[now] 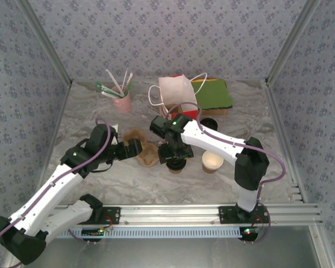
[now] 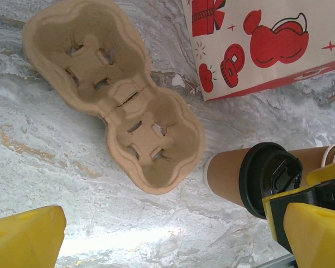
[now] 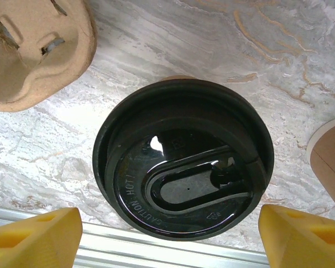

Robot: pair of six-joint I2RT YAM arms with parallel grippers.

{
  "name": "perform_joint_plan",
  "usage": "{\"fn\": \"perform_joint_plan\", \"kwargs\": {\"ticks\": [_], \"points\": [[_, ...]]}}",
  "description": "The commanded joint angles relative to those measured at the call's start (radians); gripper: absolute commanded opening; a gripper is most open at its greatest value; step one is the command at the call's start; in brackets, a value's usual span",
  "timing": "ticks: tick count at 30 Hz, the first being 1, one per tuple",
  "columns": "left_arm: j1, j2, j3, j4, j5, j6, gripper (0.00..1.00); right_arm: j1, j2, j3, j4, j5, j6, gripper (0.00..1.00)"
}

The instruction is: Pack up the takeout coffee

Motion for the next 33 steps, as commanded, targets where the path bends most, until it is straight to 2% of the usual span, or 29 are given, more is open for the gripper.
{"fn": "perform_joint_plan", "kwargs": {"ticks": [1,20,33], "points": [[-0.002,-0.005,-0.01,0.005,-0.003,0.019,1.0,-0.009,0.022,0.029,-0.056,-0.006,-0.024,0.83],[-0.003,-0.005,-0.009,0.01,-0.004,0.016,1.0,-0.011,0.037,0.018,-0.072,0.048,-0.036,0.83],[-0.003,0.0,-0.008,0.014,-0.003,0.016,1.0,-0.014,0.062,0.032,-0.059,0.037,-0.048,0.82]]}}
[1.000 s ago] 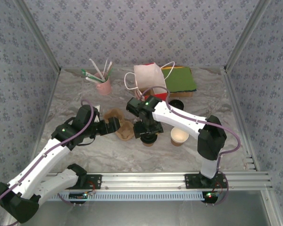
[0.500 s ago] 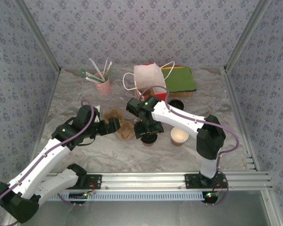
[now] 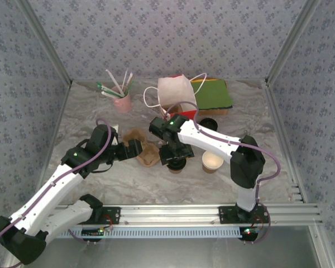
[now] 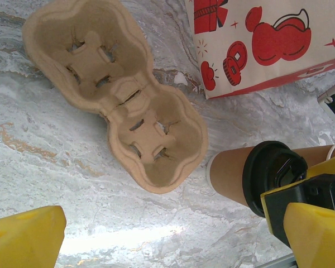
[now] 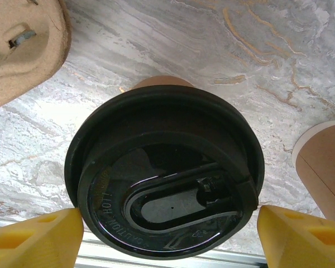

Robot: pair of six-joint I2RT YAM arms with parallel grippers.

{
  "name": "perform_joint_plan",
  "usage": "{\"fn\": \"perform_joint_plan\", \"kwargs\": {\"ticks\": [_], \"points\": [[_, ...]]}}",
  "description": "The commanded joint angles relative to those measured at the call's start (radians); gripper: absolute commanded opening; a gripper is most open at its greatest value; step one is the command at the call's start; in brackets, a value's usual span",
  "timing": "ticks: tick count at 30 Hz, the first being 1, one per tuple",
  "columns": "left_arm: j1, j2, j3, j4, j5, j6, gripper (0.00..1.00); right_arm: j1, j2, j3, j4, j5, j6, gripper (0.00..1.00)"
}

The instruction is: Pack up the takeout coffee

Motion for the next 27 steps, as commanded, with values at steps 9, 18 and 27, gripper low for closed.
{"fn": "perform_joint_plan", "kwargs": {"ticks": [9,18,27], "points": [[-0.002,0.002,0.0,0.01,-0.003,0.014,1.0,-0.009,0.033,0.029,-0.029,0.006,-0.016,0.78],[-0.003,-0.001,-0.001,0.01,-0.003,0.013,1.0,-0.009,0.042,0.029,-0.026,0.011,-0.02,0.77],[-0.003,-0.002,-0.001,0.008,-0.001,0.011,1.0,-0.008,0.046,0.027,-0.021,0.013,-0.021,0.78]]}}
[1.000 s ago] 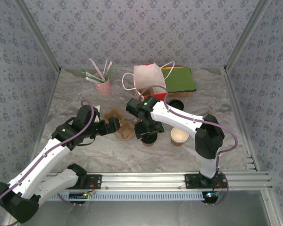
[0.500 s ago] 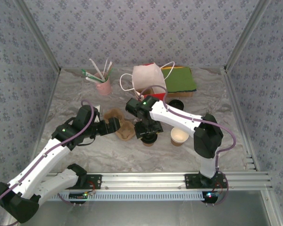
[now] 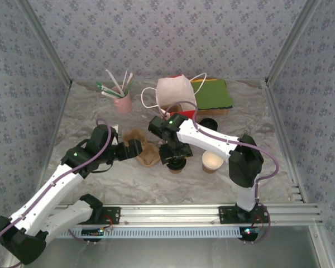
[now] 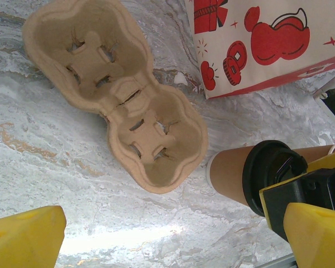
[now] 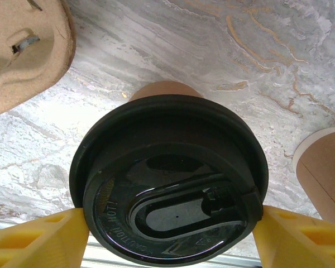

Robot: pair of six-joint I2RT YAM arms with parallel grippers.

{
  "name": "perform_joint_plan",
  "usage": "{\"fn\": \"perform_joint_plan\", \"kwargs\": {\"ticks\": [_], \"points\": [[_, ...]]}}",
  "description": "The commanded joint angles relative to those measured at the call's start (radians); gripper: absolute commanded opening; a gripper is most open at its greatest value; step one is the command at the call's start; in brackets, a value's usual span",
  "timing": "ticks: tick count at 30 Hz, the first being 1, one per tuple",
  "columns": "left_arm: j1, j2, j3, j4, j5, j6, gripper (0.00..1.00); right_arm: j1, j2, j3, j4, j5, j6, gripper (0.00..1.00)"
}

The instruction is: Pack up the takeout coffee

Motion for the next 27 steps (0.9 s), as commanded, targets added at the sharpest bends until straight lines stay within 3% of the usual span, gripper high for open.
{"fn": "perform_joint_plan", "kwargs": {"ticks": [1,27], "points": [[-0.003,-0.002,-0.004,0.008,-0.001,0.011,1.0,-0.003,0.032,0.013,-0.021,0.013,-0.006,0.78],[-0.003,-0.016,-0.007,0.002,0.0,0.006,1.0,0.0,0.026,-0.019,-0.006,0.013,-0.001,0.78]]}}
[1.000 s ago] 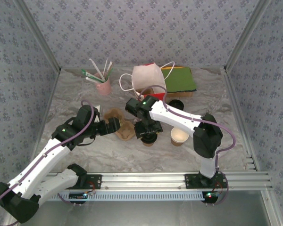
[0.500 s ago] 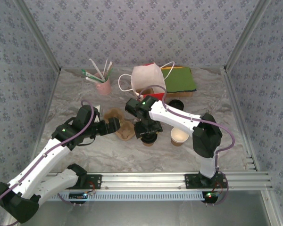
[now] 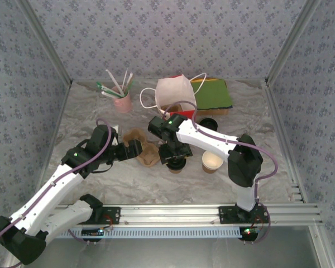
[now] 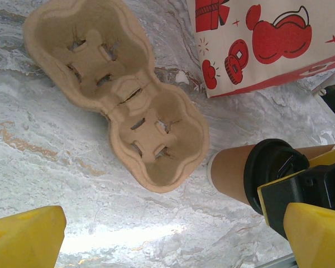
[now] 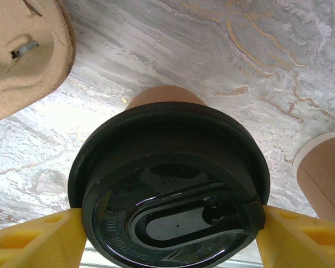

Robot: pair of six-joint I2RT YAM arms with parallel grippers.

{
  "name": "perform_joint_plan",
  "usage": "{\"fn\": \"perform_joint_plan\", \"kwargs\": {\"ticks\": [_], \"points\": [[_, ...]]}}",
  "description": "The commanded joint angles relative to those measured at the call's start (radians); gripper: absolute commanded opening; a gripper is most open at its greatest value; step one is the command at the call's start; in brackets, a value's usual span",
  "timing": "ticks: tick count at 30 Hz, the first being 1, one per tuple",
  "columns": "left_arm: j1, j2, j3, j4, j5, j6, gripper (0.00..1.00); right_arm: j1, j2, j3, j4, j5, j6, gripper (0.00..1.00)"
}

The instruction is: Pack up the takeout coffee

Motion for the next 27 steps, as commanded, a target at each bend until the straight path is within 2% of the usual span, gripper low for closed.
{"fn": "perform_joint_plan", "kwargs": {"ticks": [1,8,11,27], "points": [[-0.003,-0.016,-0.003,0.003,-0.001,0.006,1.0,-0.001,0.016,-0.019,-0.017,0.006,0.001,0.78],[-0.003,-0.015,-0.004,0.003,0.002,0.004,1.0,0.0,0.012,-0.017,-0.02,0.006,0.001,0.75],[-0.003,-0.017,-0.003,0.003,0.002,0.003,1.0,-0.001,0.01,-0.017,-0.022,0.006,-0.001,0.7],[-0.002,-0.02,0.004,0.001,0.002,0.005,1.0,0.004,-0.022,0.002,-0.048,0.024,0.004,0.66]]}}
